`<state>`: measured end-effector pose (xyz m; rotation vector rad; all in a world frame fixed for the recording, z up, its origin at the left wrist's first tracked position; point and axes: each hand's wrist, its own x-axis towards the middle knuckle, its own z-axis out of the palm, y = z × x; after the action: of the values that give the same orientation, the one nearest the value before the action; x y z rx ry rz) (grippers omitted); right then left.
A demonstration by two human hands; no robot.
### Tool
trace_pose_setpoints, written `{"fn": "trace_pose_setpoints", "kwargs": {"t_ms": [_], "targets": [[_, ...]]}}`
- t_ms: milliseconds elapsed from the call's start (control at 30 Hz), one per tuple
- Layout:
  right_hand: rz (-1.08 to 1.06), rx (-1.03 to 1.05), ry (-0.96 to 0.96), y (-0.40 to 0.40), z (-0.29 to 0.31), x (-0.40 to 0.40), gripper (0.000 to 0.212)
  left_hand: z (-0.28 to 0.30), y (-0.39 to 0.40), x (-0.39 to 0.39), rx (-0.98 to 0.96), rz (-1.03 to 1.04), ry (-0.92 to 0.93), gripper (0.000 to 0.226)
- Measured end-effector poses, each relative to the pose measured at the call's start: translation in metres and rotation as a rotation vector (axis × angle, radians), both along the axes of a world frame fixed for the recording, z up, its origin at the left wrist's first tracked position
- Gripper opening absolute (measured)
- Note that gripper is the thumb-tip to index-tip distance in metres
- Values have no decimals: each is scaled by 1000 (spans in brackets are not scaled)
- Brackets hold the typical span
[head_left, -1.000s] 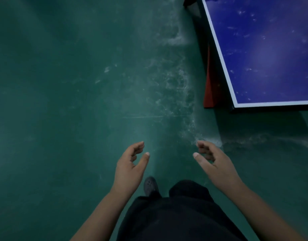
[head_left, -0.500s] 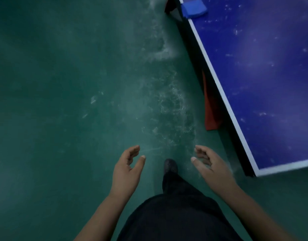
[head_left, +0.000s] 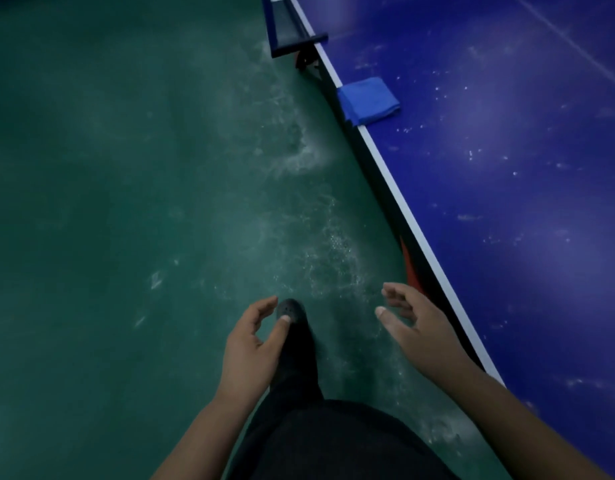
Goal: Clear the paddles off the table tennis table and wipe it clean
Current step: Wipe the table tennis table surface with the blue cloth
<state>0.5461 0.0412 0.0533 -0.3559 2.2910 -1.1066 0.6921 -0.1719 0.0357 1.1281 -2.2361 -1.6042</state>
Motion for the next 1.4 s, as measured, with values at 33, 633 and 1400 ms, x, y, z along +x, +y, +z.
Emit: {"fn": "trace_pose_setpoints", "kwargs": {"t_ms": [33,633,1400], "targets": [[-25,6,1,-14,-3,-16,42,-3,-16,-20,1,-22,0,28],[-289,50,75,-236,-25,-336,40,-45,-246,-425,-125,-409,95,27],[-667,864,212,-286,-177,-651,68,-160,-387,-810,-773,-960,132,50]]}}
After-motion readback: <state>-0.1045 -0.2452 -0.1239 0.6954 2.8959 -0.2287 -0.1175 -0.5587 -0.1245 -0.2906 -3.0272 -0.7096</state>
